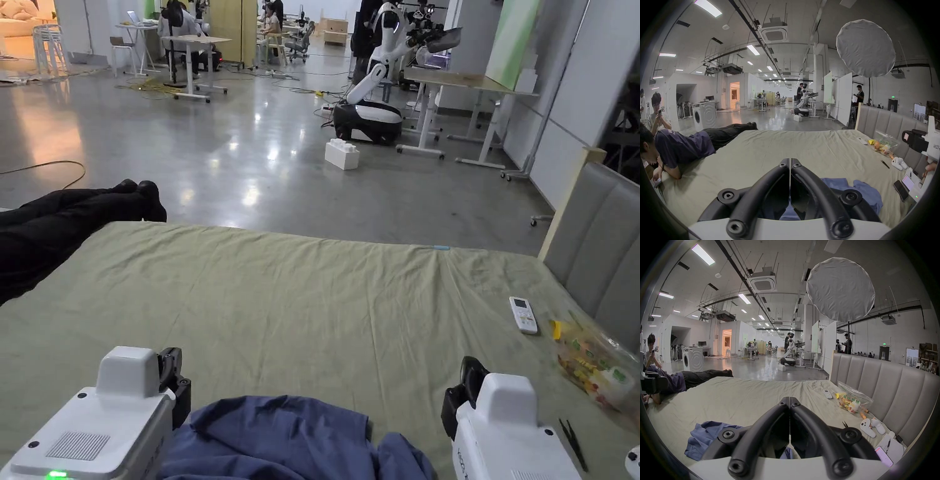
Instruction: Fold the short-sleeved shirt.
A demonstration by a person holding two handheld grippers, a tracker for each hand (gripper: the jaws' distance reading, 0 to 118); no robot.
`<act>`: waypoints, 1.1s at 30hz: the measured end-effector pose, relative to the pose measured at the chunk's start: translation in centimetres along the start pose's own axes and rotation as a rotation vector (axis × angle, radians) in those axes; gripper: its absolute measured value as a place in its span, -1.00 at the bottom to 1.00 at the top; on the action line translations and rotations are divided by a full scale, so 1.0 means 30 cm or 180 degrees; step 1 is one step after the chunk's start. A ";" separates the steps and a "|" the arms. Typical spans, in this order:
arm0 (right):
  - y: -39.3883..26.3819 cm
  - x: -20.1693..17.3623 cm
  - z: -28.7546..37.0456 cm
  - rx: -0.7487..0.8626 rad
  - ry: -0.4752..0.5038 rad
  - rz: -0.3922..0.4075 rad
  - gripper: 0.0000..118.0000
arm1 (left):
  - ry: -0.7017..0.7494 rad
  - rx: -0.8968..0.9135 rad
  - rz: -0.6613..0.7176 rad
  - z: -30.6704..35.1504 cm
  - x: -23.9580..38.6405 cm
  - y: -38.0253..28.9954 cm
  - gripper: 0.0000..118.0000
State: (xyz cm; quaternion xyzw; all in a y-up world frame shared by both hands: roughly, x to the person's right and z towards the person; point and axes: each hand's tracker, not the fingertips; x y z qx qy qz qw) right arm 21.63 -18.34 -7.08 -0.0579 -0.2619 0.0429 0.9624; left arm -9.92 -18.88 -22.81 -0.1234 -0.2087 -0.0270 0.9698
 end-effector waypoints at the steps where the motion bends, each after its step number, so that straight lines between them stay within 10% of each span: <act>1: -0.001 -0.001 -0.002 -0.0007 0.0006 0.0001 -0.99 | 0.0040 -0.0052 0.0021 -0.008 -0.009 -0.008 -0.98; 17: -0.107 0.022 -0.063 -0.0330 -0.0012 0.0098 -0.99 | -0.0132 -0.1869 0.0442 -0.436 -0.263 -0.300 -0.97; 19: -0.123 0.023 -0.074 -0.0374 -0.0017 0.0119 -0.99 | -0.0143 -0.2090 0.0419 -0.490 -0.266 -0.325 -0.73; 21: -0.141 0.024 -0.085 -0.0433 -0.0030 0.0128 -0.99 | -0.0172 -0.2217 0.0403 -0.535 -0.258 -0.356 0.04; 23: -0.157 0.026 -0.094 -0.0482 -0.0036 0.0136 -0.99 | -0.0169 -0.2349 0.0413 -0.577 -0.253 -0.381 0.41; 33: -0.230 0.049 -0.133 -0.0697 -0.0054 0.0176 -0.99 | 0.0083 -0.2490 0.0180 -0.681 -0.206 -0.476 0.33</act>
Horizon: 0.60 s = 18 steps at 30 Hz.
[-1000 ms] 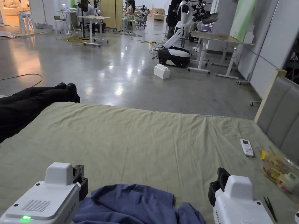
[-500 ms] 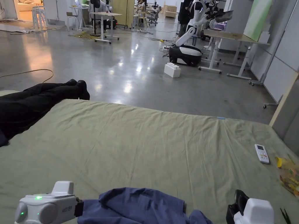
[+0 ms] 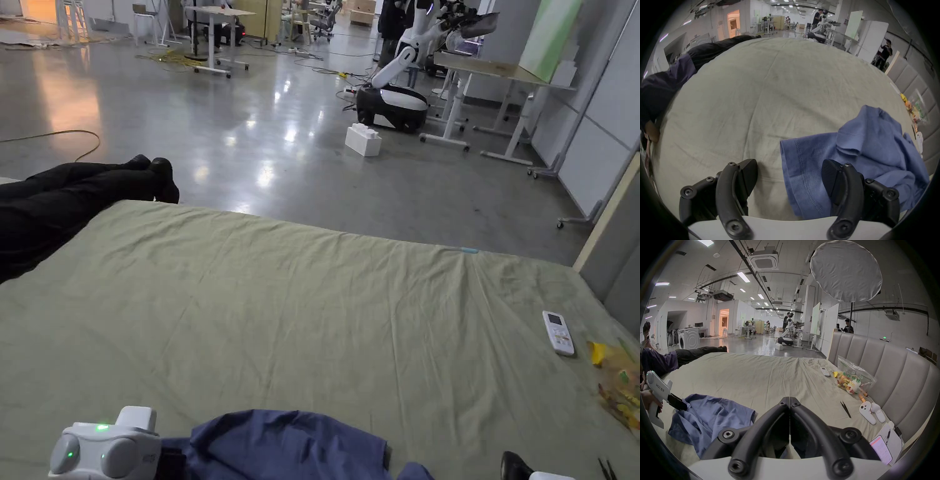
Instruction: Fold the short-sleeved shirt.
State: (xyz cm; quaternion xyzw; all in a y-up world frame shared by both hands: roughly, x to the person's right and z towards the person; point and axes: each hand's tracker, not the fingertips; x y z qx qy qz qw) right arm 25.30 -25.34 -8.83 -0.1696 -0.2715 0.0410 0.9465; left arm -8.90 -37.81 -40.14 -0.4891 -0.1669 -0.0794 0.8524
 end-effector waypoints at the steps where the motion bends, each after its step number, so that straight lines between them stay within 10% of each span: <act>1: -0.004 0.003 -0.007 -0.0029 0.0001 0.0004 -0.99 | 0.0023 0.0026 -0.0047 0.006 0.011 -0.004 0.19; 5: -0.022 0.019 -0.046 -0.0212 0.0031 -0.0067 -0.98 | -0.0093 0.0190 -0.0247 0.027 0.051 -0.039 -0.86; 9: -0.037 0.029 -0.137 -0.0618 0.0190 -0.0097 -0.95 | -0.0273 0.0132 -0.0342 0.033 0.067 -0.062 -0.90; 14: -0.087 0.038 -0.317 -0.1424 0.0556 -0.0039 0.12 | -0.0264 0.0274 -0.0316 0.105 0.043 -0.090 -0.92; 18: -0.135 0.037 -0.425 -0.1709 0.0520 0.0174 0.14 | -0.0303 0.0411 -0.0218 0.179 0.011 -0.101 -0.92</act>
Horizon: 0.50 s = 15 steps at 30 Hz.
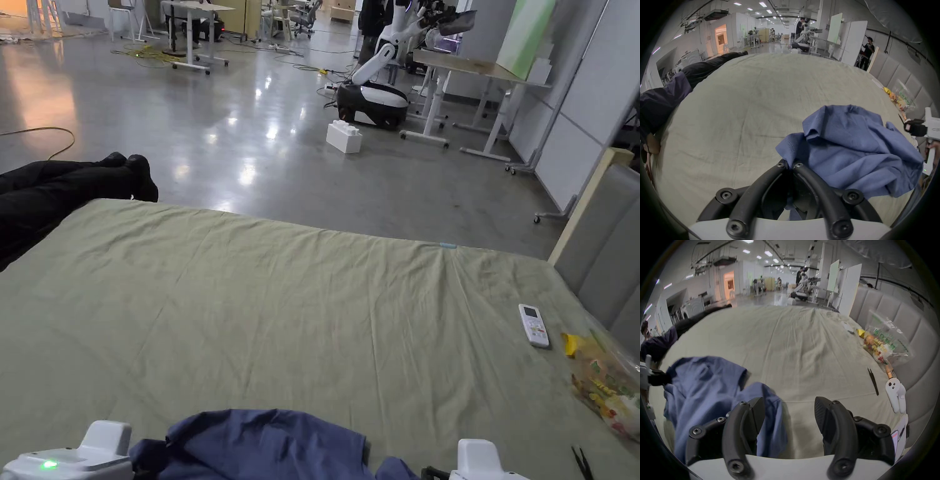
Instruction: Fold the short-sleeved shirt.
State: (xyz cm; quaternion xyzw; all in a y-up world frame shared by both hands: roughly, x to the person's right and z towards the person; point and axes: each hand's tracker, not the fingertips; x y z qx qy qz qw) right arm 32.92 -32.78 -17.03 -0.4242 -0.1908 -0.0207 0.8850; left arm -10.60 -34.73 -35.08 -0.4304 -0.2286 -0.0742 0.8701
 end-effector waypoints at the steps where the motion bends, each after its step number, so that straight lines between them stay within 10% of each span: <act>1: 0.003 0.000 -0.017 -0.0016 0.0032 -0.0003 0.14 | 0.0001 0.0014 -0.0006 0.016 -0.001 0.002 -0.92; 9: -0.010 -0.053 -0.139 -0.0398 0.0063 0.0271 0.22 | 0.0014 0.0011 -0.0056 0.032 -0.010 -0.023 -0.92; 15: -0.049 -0.096 -0.159 -0.0320 0.0159 0.0282 -0.11 | 0.0016 -0.0033 -0.0120 0.022 0.002 -0.051 -0.92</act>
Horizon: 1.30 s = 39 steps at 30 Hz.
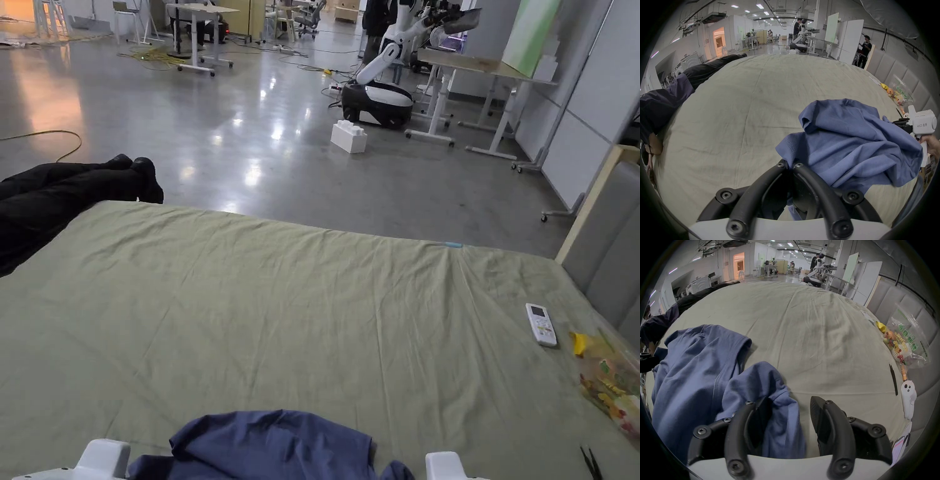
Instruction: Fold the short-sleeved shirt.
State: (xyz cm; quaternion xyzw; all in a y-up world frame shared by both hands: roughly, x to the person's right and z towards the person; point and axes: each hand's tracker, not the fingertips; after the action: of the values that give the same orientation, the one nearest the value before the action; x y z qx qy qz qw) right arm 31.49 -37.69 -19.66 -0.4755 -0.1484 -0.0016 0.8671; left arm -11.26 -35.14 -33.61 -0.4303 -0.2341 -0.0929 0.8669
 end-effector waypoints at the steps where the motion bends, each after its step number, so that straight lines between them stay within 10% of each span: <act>1: 0.001 0.004 0.003 -0.0025 0.0030 -0.0135 -0.16 | -0.0006 -0.0009 -0.0005 -0.001 0.001 -0.002 -0.92; 8: 0.003 -0.040 0.001 -0.0031 0.0180 -0.0032 -0.95 | 0.0014 0.0026 0.0083 0.010 0.004 -0.013 -0.92; 10: -0.003 -0.074 0.013 0.0028 -0.0007 0.0224 -0.98 | 0.0022 0.0064 0.0105 0.024 0.008 -0.011 -0.92; 14: -0.004 -0.050 0.074 0.0227 0.0016 -0.0145 -0.99 | 0.0069 0.0194 0.0082 0.061 0.014 0.004 -0.94; 39: 0.348 0.207 0.978 0.2329 -0.0621 -0.0220 -0.99 | 0.0180 0.1799 0.0008 0.732 -0.053 0.544 -0.95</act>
State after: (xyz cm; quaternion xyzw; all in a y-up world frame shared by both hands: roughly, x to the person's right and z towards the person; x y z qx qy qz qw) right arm 31.40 -6.91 -11.87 -0.1271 -0.2370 0.0676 0.9608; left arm -13.89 -7.89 -34.42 -0.1691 -0.2259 -0.0348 0.9587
